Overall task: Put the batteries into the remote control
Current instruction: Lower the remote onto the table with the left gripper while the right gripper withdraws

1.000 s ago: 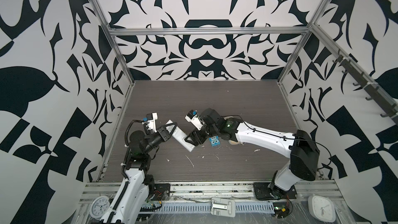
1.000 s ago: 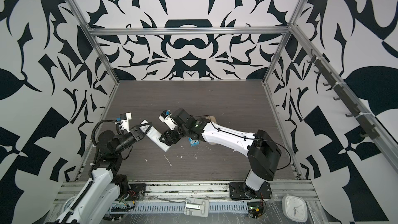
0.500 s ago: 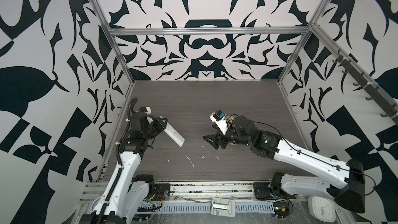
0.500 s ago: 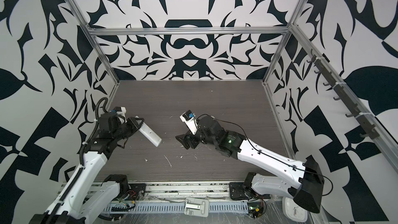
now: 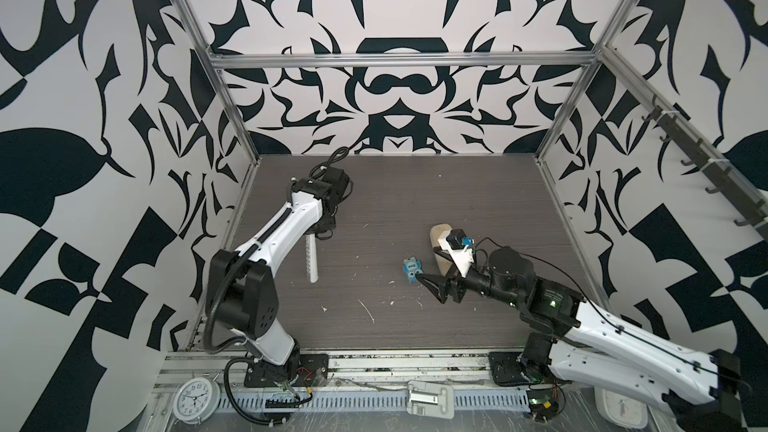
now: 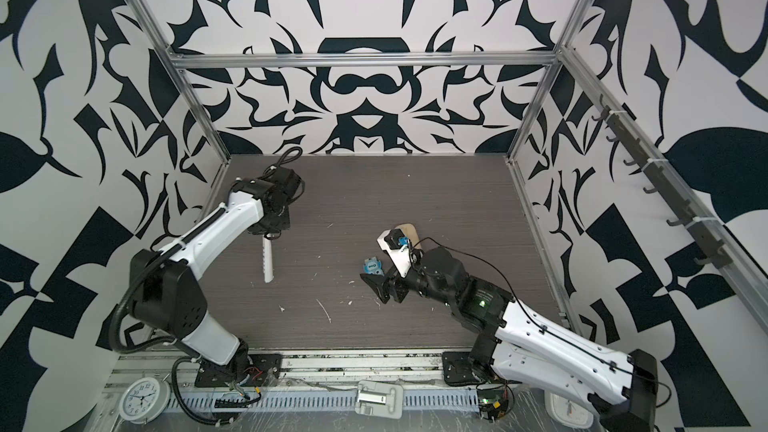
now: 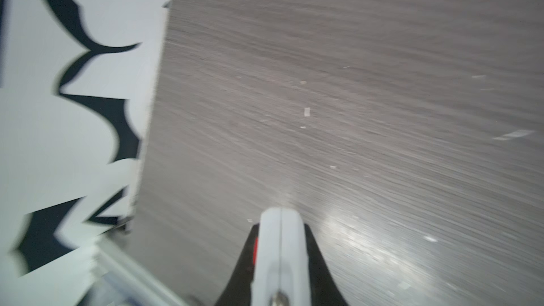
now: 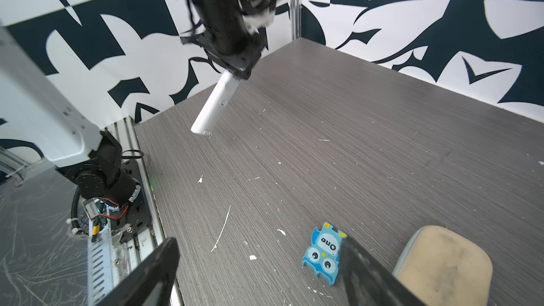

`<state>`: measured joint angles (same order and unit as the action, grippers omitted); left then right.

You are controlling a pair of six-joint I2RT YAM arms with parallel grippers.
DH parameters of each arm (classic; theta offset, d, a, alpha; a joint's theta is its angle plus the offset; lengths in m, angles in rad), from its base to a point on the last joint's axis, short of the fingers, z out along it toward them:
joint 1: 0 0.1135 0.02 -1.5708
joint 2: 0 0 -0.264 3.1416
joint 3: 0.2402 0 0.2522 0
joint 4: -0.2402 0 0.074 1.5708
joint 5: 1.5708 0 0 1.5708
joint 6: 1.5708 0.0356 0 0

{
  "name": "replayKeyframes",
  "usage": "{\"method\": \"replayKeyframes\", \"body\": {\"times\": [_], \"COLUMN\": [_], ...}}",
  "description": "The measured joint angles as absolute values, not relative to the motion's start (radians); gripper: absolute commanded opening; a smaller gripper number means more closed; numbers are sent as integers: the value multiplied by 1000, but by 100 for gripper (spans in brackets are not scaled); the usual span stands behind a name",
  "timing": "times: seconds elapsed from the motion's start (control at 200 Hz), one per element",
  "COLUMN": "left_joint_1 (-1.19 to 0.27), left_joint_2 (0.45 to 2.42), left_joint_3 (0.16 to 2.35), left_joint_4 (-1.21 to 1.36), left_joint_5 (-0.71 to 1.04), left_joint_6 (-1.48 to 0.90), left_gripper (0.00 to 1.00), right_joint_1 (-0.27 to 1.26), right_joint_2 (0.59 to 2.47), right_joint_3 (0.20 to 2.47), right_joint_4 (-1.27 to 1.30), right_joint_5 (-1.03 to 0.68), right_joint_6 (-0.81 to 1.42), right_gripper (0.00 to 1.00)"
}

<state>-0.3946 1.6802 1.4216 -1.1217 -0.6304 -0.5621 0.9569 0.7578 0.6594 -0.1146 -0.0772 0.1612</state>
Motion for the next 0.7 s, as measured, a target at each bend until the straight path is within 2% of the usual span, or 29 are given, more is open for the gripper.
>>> {"method": "replayKeyframes", "body": {"times": [0.265,0.435,0.7], "left_joint_1": [-468,-482,-482], "left_joint_2": [2009,2133,2202], "left_joint_3": [1618,1623,1622], "left_joint_4": [-1303,-1303,-1247], "left_joint_5": [-828,-830,-794], "left_joint_6": [-644,-670,-711], "left_gripper": [6,9,14], "right_joint_1": [942,937,937], "right_joint_2": [722,697,681], "right_joint_3": [648,646,643], "right_joint_4": [-156,-185,-199], "right_joint_5": [-60,-63,-62], "right_joint_6": [142,127,126], "right_gripper": [91,92,92]}}
